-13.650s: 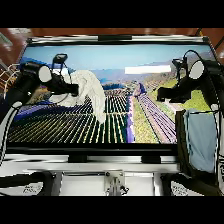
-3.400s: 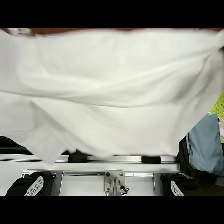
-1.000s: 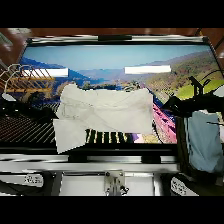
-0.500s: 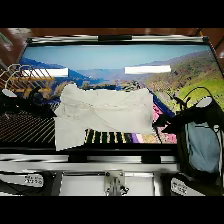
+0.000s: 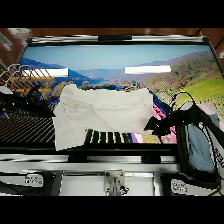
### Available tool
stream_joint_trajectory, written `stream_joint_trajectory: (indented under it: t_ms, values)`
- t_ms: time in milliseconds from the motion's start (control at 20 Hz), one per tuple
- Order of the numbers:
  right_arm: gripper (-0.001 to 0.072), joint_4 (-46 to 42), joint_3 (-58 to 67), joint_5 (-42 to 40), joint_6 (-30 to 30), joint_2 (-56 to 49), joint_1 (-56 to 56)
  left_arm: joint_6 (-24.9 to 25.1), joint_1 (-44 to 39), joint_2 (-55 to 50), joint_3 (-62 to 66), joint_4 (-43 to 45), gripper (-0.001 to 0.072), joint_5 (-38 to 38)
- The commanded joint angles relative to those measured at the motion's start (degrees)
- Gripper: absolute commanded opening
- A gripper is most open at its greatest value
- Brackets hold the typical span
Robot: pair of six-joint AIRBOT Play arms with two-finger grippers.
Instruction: Fold the shirts.
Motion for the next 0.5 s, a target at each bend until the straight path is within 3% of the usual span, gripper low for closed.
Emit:
stream_joint_trajectory:
  t_ms: [0,50,250,450]
  values:
    - [0.0288,0.0,-0.1,-0.8,1.1,-0.5,0.8,0.0,0.0,0.4,0.1,-1.3,0.004,-0.9]
    - [0.0077,0.1,0.0,-0.7,2.8,-0.4,0.8,0.0,0.0,0.6,0.3,-1.9,0.0039,-1.0]
    - [0.0067,1.0,6.1,2.1,0.9,6.4,0.6,0.0,0.0,6.1,6.6,-5.8,0.0037,-1.0]
    - [0.0067,0.9,27.5,0.2,-5.7,20.6,0.7,0.0,0.0,19.4,26.5,-12.5,0.0039,4.8]
